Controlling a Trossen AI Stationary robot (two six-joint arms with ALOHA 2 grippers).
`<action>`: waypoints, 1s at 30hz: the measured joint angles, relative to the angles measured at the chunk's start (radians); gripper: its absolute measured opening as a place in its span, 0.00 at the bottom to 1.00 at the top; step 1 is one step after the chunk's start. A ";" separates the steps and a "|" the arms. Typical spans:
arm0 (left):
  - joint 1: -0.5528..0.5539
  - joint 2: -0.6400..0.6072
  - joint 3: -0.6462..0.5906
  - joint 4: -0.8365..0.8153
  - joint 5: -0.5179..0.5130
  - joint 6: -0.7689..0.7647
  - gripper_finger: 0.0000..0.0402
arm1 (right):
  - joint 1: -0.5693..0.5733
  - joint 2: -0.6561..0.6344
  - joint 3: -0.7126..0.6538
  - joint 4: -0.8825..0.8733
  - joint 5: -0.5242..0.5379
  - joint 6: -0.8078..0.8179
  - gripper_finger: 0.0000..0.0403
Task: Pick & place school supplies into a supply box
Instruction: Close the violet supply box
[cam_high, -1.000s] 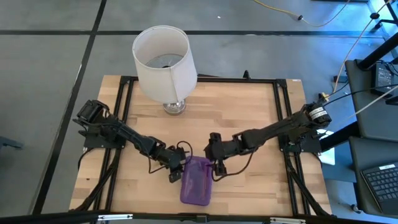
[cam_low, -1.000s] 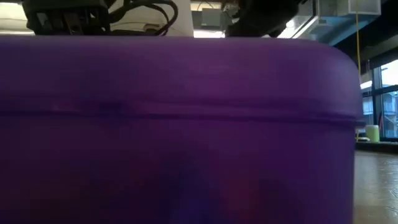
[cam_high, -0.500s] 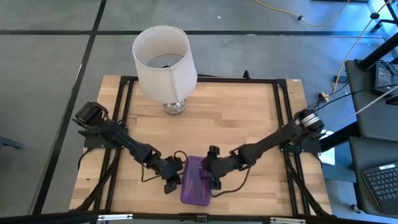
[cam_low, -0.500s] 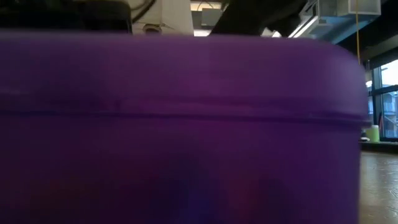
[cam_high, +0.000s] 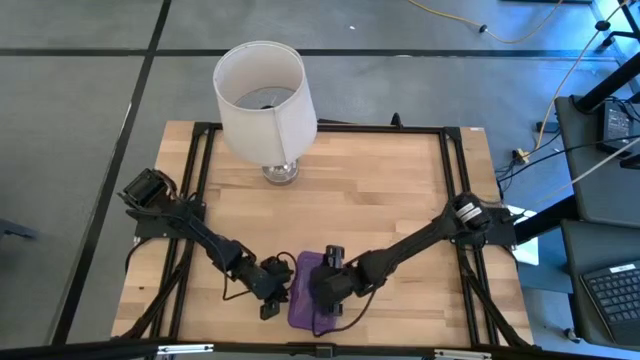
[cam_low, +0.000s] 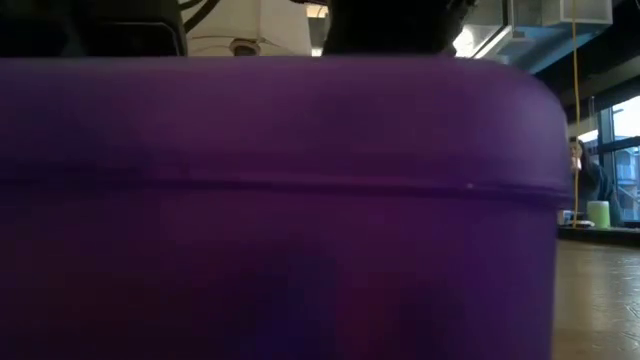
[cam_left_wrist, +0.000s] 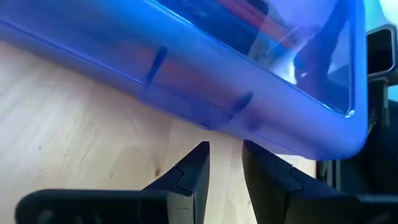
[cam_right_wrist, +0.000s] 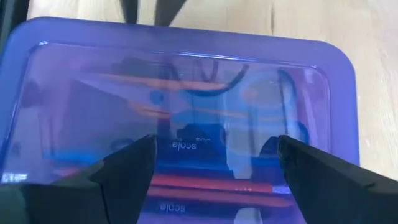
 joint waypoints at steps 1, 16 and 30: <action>0.000 0.002 0.000 0.000 -0.003 0.007 0.22 | 0.003 0.011 0.015 -0.010 0.002 0.003 0.83; -0.001 0.045 0.000 0.107 -0.006 0.031 0.22 | -0.009 0.062 0.052 -0.107 -0.019 -0.040 0.83; 0.016 0.028 0.000 0.112 0.067 0.037 0.22 | 0.008 0.067 0.172 -0.229 -0.018 -0.138 0.83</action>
